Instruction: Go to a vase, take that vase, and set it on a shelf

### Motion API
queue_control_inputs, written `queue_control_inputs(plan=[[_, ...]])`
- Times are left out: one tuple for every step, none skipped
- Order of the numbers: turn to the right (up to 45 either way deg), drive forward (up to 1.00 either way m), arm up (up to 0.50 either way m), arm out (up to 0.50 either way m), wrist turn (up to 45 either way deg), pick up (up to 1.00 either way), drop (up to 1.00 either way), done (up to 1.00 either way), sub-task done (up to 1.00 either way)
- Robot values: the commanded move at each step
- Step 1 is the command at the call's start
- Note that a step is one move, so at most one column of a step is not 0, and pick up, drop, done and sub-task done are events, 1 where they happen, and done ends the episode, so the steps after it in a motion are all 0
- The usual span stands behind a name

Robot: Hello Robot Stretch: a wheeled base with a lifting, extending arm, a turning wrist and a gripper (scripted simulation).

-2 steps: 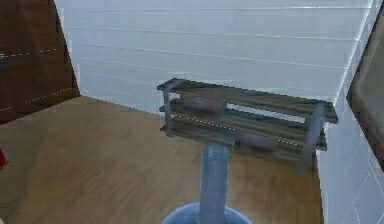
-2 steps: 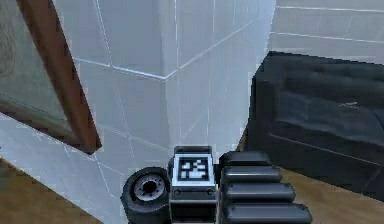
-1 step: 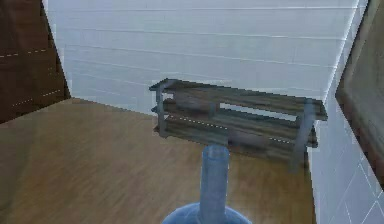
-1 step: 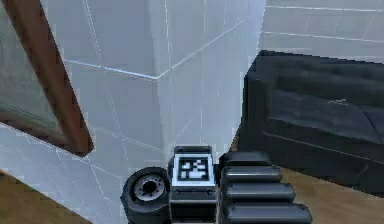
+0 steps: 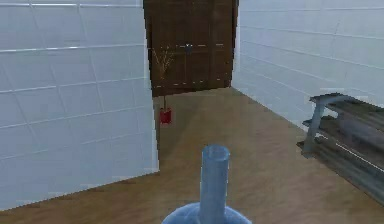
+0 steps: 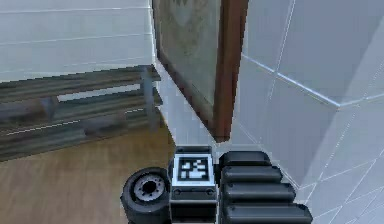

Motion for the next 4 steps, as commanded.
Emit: queue_control_inputs(plan=[[-45.0,0.0,0.0,0.0,0.0,0.0,0.0,0.0,0.0],[-18.0,0.0,0.0,0.0,0.0,0.0,0.0,0.0,0.0],[0.0,0.1,0.0,0.0,0.0,0.0,0.0,0.0,0.0],[45.0,0.0,0.0,0.0,0.0,0.0,0.0,0.0,0.0]])
